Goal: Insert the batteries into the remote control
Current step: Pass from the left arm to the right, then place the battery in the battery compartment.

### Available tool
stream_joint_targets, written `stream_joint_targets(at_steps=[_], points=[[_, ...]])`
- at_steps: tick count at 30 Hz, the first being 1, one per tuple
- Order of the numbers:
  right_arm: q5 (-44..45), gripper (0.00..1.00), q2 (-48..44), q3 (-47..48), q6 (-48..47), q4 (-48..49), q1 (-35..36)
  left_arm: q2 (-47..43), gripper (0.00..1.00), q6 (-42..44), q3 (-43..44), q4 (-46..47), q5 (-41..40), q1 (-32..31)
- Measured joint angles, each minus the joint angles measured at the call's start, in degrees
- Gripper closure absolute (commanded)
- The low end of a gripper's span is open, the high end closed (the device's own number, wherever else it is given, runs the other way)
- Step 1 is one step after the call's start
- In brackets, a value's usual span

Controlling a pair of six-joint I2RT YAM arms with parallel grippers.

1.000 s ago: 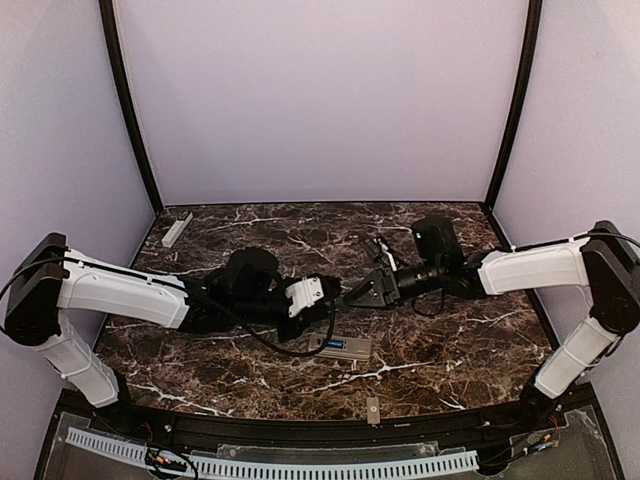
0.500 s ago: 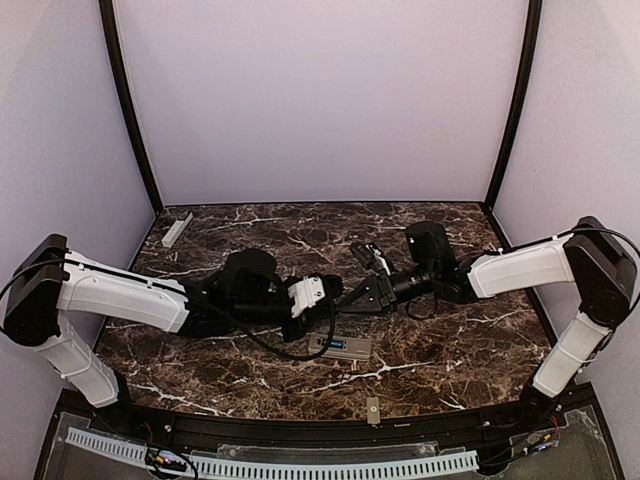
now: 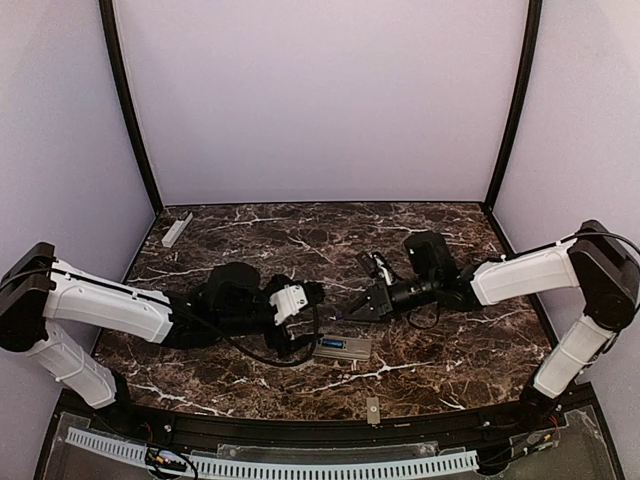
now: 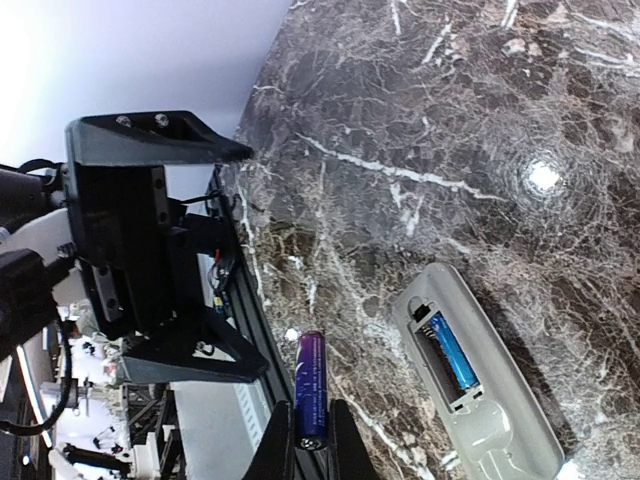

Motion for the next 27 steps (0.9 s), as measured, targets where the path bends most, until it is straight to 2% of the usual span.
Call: stream_joint_targets(at_steps=[5,13,27], points=[[8.5,1.00,0.1,1.3,-2.9,-6.3,4.1,-3.8,0.02,-2.2,-5.2,1.1,-5.7,0.1],[18.4,1.00,1.7,4.4,-6.5,-14.6,8.0,0.6,0.01,-3.1,-5.7,2.0,-6.7,0.1],[24.2,1.00,4.6,5.6,-8.4,-18.6,10.3,2.5,0.01,-3.2,-5.7,4.5,-7.0,0.1]])
